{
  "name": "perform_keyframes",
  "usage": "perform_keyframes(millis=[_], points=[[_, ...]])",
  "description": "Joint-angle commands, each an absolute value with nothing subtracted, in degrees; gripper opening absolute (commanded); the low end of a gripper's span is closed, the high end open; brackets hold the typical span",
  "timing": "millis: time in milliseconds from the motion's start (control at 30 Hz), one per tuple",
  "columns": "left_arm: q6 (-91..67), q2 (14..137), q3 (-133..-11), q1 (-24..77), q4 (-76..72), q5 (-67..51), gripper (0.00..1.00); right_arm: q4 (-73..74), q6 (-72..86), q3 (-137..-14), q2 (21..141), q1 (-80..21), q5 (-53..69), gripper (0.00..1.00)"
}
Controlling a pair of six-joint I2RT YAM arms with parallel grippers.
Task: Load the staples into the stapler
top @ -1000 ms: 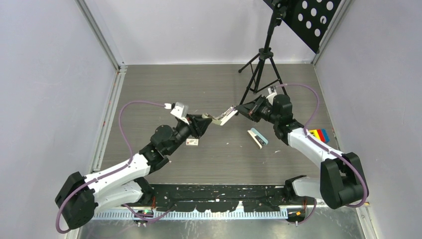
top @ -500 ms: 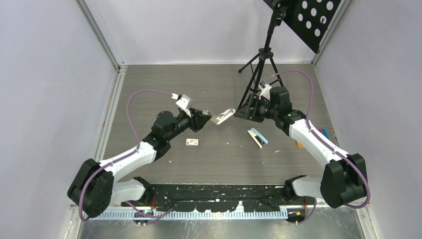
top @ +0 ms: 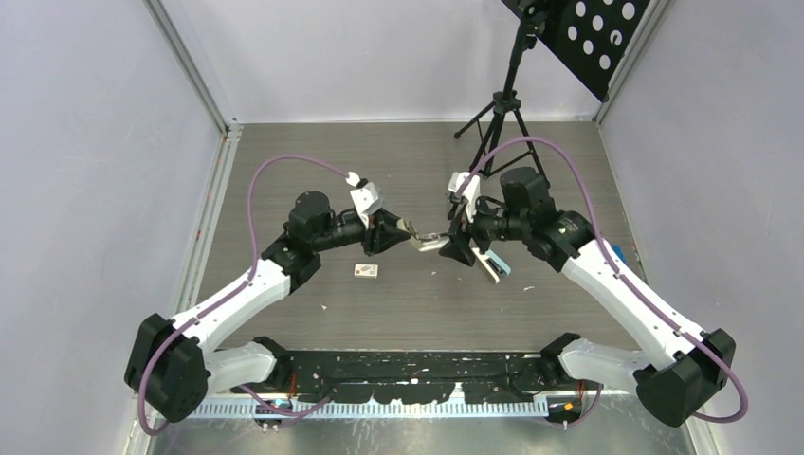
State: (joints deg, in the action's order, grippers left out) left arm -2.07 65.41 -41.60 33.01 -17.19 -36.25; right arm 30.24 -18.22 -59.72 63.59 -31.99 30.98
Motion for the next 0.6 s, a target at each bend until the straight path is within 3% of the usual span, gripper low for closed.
perform_keyframes(millis=[0,233,567], points=[[3.2,62.51,-44.42,32.85,-11.91,-41.57,0.0,38.68,-32.74,-65.4,63.74,-31.77,34.44,0.73],[2.95,61.2,-45.51,32.84,-10.86,-45.27,0.0,36.81,-34.08,-65.4,68.18,-32.95,38.72,0.67],[2.03,60.09,-45.5,32.87,-10.43,-48.05,0.0,36.33,-36.31,-65.28,73.64,-36.32,36.46,0.65]])
